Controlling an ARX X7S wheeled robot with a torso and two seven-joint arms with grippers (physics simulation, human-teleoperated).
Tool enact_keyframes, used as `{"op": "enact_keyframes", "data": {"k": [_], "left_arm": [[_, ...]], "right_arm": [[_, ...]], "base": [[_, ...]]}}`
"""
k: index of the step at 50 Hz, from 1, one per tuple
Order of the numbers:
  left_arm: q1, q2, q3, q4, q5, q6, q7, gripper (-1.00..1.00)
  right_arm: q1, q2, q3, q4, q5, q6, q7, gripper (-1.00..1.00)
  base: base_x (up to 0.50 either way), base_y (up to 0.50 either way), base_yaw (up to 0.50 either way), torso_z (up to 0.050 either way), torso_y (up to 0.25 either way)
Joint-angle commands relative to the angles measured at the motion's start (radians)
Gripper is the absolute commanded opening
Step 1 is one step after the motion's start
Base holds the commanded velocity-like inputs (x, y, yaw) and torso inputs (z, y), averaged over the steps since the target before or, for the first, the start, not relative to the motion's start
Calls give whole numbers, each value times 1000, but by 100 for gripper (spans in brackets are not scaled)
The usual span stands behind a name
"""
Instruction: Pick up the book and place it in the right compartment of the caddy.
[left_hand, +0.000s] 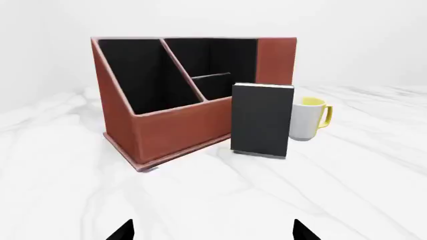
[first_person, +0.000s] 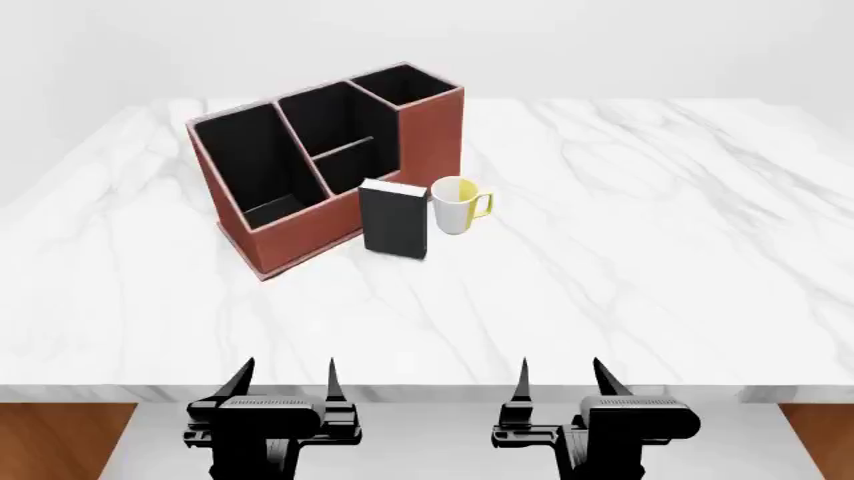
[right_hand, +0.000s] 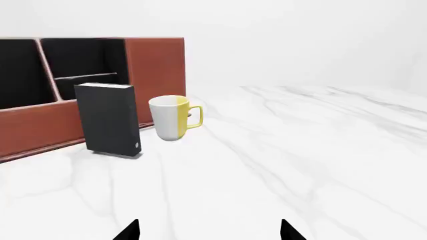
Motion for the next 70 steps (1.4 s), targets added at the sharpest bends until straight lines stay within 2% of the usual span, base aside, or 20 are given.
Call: {"op": "enact_keyframes", "data": {"k": [1,9,22,30,41,70], "left_arm": [[0,-18,27,4,16,-29,-32,100],[14,-48,51,84,-14,-100,-53,100],[131,-104,43,582,-32,-349,-76,100],[166,-112,24,766,-60,-433,-99,100],[167,-116,0,809,-97,-462,-126,100],[177,-146,15,840,-117,-472,-172,100]], "right_arm": [[-4,17,-14,-19,21,19,19,100],[-12,43,-32,-79,64,64,48,100],[-84,93,-44,-454,124,268,68,100],[-112,108,-28,-602,171,336,86,100],[-141,127,-25,-650,205,329,92,100],[-139,156,-44,-650,238,342,120,100]], "base": [[0,0,0,0,0],[0,0,0,0,0],[0,0,0,0,0],[0,0,0,0,0],[62,0,0,0,0],[500,0,0,0,0]]}}
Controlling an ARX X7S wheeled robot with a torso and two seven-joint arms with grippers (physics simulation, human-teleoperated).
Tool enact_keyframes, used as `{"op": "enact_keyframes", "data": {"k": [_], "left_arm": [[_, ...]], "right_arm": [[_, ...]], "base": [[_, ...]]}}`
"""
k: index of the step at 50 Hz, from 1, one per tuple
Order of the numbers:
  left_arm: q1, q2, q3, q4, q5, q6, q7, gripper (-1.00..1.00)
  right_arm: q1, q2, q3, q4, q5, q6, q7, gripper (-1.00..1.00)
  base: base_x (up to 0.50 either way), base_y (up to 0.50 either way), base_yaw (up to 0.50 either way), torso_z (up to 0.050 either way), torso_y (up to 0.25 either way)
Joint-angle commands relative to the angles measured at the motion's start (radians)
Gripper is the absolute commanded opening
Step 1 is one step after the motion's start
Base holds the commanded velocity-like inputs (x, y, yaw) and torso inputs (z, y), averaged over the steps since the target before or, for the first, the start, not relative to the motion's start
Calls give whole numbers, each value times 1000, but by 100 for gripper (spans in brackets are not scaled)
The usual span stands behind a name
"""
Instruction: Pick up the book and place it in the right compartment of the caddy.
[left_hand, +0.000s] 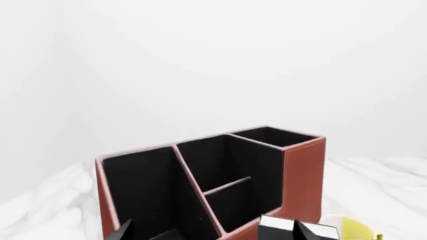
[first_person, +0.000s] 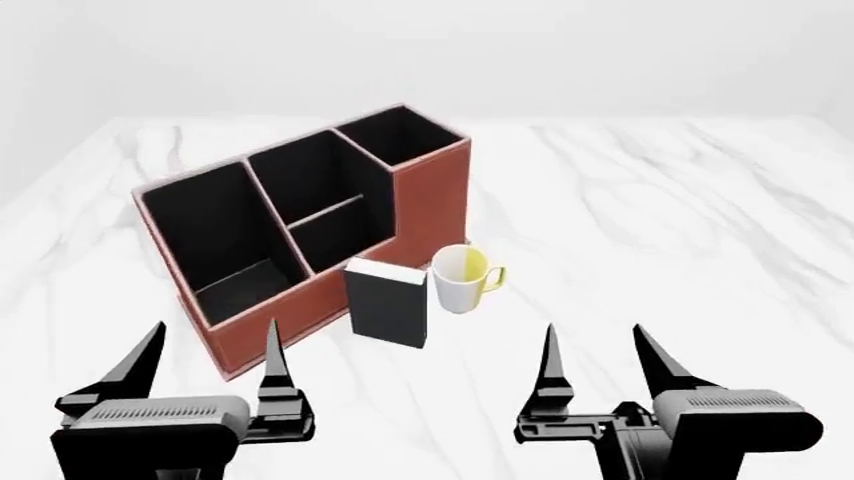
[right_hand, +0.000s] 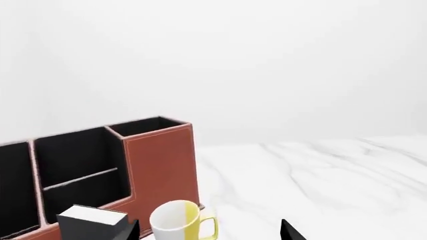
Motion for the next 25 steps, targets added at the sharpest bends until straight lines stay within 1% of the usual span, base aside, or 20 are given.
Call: {"op": "enact_keyframes", "data": {"k": [1,25], "left_arm": [[6,-12,4,20,-8,-6,-18,100],[7,-30,14,27,-25,-3,-45,100]], "right_arm": [[-2,11,-7,-5,9,0,12,100],[-8,29,-19,-7,25,-19,29,100]], "base": [[500,0,0,0,0],[500,0,0,0,1]]}}
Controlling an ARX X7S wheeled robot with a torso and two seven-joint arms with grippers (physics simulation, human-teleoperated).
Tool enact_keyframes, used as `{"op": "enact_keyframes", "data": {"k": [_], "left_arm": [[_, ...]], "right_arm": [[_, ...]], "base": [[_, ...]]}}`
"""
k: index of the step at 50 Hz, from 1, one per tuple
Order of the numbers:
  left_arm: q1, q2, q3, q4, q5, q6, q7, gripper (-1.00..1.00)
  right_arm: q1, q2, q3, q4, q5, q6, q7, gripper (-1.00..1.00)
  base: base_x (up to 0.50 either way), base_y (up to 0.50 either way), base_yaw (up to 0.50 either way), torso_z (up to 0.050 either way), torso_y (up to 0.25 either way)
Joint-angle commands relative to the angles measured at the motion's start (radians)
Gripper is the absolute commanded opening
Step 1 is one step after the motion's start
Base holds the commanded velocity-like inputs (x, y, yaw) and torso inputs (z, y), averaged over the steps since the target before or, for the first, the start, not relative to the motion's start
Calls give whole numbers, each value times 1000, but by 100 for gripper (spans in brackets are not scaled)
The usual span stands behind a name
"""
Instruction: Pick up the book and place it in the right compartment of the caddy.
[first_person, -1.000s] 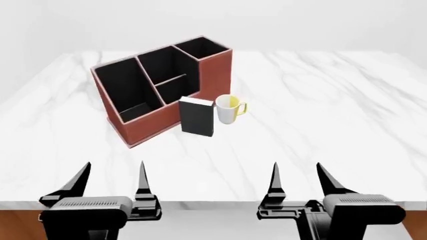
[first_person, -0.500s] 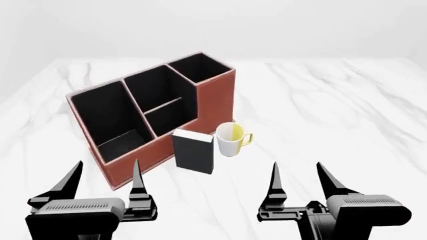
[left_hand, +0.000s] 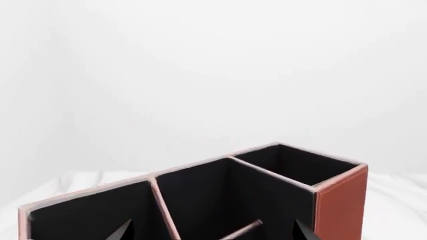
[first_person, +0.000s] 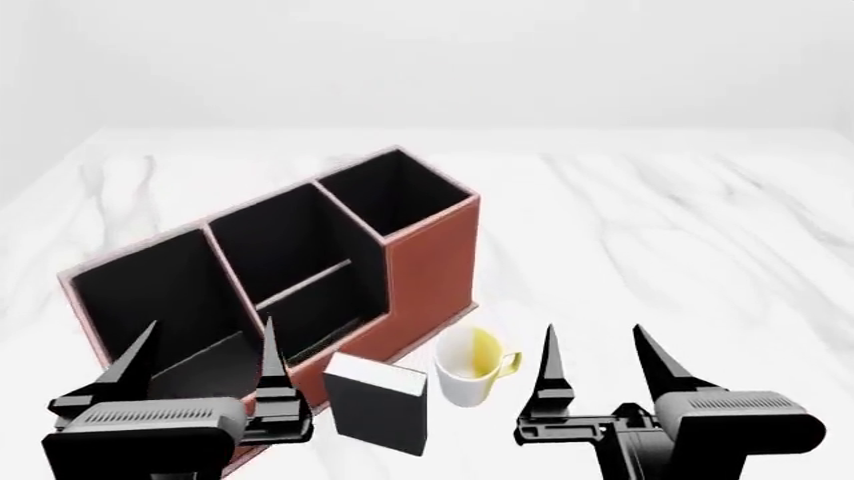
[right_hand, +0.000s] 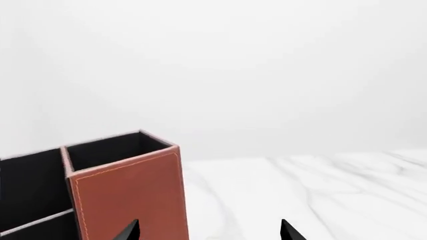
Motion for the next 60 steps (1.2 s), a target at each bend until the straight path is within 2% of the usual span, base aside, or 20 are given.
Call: {"op": "enact_keyframes", "data": {"k": [1,7,25,38,40,60], "left_arm": [[-1,-8,5,0,-8,2,-13,100],[0,-13,9,-2,-12,5,-17,100],[2,-28,18,5,-21,7,-31,100],[0,-37,24,3,-28,9,-41,100],[0,-38,24,2,-29,10,-43,100],[1,-51,30,8,-40,8,-58,100]], "right_arm": [[-5,5,0,4,11,-26,5,100],[-2,5,1,9,32,-19,9,100],[-6,19,-13,0,45,-28,16,100],[-3,33,-23,1,44,-27,49,100],[-15,42,-32,2,65,-57,16,100],[-2,62,-56,-2,46,-43,67,100]], "base": [[500,0,0,0,0],[0,0,0,0,2],[-98,-500,0,0,0],[0,11,0,0,0],[0,0,500,0,0],[0,0,500,0,0]]}}
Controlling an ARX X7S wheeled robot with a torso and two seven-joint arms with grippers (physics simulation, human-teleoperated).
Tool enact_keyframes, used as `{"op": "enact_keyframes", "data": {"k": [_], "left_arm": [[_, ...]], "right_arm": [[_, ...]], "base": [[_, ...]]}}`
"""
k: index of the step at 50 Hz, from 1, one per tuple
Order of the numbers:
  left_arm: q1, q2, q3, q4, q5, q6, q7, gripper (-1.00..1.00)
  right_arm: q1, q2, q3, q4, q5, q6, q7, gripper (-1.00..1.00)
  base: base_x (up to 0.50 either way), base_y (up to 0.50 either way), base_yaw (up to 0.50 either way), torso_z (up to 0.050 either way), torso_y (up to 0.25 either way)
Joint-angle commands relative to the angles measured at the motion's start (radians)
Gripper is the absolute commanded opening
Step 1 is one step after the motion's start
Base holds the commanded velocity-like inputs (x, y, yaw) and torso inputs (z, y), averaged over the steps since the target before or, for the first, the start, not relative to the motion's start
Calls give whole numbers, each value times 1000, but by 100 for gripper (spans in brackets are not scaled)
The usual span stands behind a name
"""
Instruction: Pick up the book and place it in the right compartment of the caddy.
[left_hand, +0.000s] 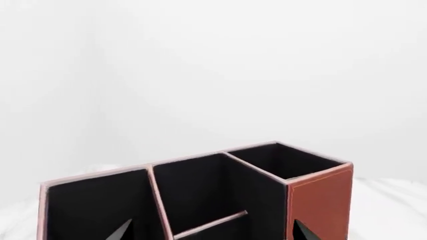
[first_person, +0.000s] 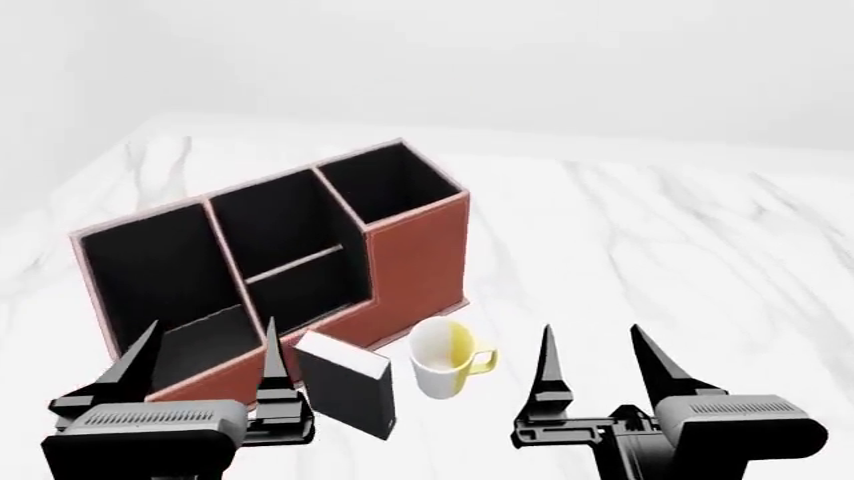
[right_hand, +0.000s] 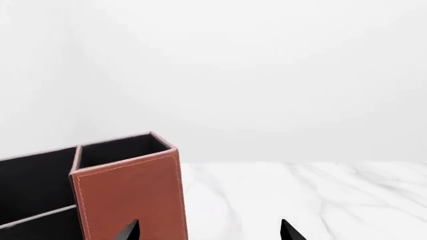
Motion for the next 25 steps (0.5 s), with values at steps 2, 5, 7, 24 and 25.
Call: {"op": "enact_keyframes", "data": {"k": [2,5,7,24,25], "left_arm": [[0,-8,4,2,-7,0,-9,100],[0,-10,6,0,-7,3,-11,100],[1,-11,7,0,-7,4,-13,100],[3,-21,14,2,-13,9,-25,100],[3,-21,14,2,-13,8,-25,100]], "right_arm": [[4,15,-13,1,7,-5,12,100],[5,18,-14,0,12,-5,14,100],[4,20,-15,1,14,-7,16,100],[8,37,-30,-1,17,-8,32,100],[6,37,-32,6,15,-16,31,100]], "base": [[0,0,500,0,0],[0,0,500,0,0],[0,0,500,0,0],[0,0,500,0,0],[0,0,500,0,0]]}}
